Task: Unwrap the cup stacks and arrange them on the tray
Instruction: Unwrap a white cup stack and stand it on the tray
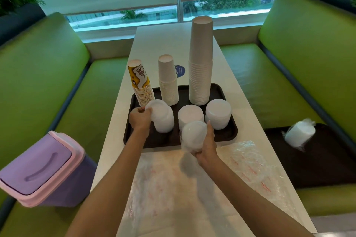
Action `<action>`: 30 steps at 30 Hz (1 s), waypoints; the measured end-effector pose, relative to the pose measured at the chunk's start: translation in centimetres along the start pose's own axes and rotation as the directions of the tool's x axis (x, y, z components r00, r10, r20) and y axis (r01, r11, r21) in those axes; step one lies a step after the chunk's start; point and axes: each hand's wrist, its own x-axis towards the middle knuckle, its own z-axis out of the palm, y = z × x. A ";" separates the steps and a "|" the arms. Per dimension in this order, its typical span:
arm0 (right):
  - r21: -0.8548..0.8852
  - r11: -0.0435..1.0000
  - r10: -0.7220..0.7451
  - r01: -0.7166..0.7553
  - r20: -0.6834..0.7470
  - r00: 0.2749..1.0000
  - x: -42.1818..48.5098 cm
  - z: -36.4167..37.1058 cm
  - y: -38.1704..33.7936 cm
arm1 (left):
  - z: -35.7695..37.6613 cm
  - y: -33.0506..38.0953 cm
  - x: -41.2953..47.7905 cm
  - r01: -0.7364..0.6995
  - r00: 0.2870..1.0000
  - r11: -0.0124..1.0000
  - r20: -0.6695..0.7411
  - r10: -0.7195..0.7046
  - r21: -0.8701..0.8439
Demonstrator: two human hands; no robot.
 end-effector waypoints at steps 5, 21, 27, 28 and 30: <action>-0.029 0.999 -0.029 0.027 -0.050 0.998 0.4 -0.1 -1.3 | 2.0 -0.1 2.0 -0.033 0.999 0.989 0.035 0.028 0.146; -0.061 0.998 0.007 -0.015 -0.118 0.993 0.2 -0.7 -1.1 | 3.0 -1.2 2.7 -0.346 0.936 0.765 0.259 0.239 0.543; -0.055 0.998 0.016 -0.023 -0.122 0.992 0.4 -0.9 -1.2 | 3.2 -1.3 2.3 -0.507 0.843 0.657 0.479 0.243 0.559; -0.056 0.998 0.021 -0.027 -0.120 0.993 0.4 -0.8 -1.2 | 3.3 -1.5 2.4 -0.515 0.837 0.641 0.497 0.231 0.569; -0.058 0.998 0.025 -0.032 -0.121 0.992 0.4 -0.8 -1.1 | 3.5 -1.7 2.3 -0.531 0.829 0.621 0.505 0.240 0.576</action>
